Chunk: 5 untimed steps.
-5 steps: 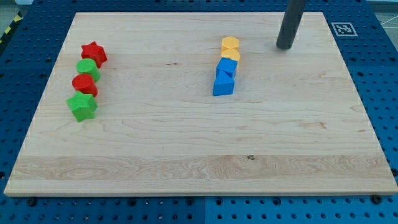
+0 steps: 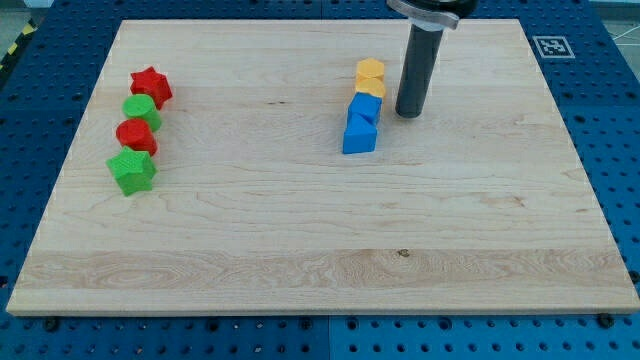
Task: Slide the yellow heart towards the left side of the board
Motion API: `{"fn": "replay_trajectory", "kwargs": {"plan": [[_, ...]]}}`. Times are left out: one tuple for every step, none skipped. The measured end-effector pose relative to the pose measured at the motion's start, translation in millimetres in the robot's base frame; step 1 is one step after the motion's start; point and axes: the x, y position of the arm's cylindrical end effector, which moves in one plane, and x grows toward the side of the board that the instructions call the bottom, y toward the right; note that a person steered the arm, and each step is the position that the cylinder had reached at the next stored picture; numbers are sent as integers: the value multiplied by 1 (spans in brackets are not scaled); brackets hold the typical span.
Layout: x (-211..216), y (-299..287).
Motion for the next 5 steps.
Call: {"fn": "replay_trajectory", "kwargs": {"plan": [[-10,-22],[-16,-43],[-16,-58],[-16,-69],[13,-69]]}}
